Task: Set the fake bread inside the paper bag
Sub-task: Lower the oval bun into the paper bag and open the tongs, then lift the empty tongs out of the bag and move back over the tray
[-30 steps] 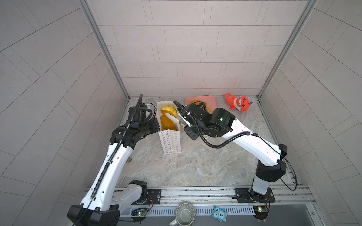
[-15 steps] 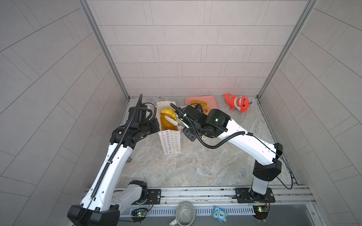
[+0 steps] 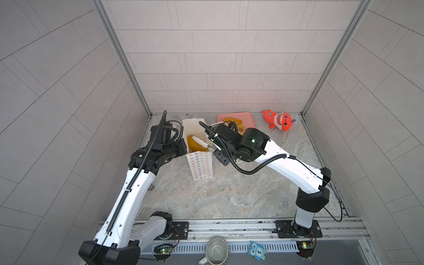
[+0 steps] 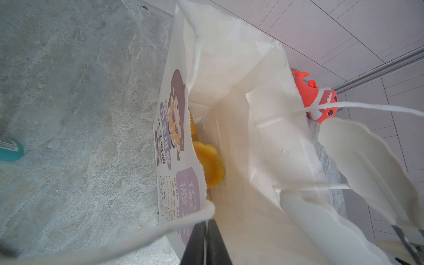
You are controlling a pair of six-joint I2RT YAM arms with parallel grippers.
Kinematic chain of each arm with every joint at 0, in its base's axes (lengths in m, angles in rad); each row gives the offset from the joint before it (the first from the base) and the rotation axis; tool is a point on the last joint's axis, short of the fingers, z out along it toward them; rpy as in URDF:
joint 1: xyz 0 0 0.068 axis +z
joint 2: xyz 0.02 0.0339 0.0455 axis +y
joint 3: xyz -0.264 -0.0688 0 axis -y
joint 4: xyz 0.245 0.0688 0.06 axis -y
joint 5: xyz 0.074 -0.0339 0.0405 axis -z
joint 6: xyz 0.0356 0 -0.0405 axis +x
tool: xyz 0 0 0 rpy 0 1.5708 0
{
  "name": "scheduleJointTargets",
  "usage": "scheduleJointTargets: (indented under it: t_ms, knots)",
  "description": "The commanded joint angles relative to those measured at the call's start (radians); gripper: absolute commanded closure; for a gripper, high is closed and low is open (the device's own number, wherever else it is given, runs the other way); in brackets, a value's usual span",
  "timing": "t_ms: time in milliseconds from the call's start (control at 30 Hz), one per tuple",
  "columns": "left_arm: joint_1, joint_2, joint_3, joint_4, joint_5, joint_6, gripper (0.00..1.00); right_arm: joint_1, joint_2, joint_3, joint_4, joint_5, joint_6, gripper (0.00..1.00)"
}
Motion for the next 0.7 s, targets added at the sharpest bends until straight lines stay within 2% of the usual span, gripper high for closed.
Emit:
scheduleJointTargets:
  t_ms: [0, 667]
  knots:
    - [-0.002, -0.021, -0.014, 0.004, -0.005, 0.000, 0.89, 0.004, -0.029, 0.024, -0.002, 0.039, -0.005, 0.51]
    - [-0.002, -0.020, -0.013, 0.004, -0.004, 0.000, 0.89, 0.000, -0.135, 0.025, 0.049, 0.135, -0.013, 0.54]
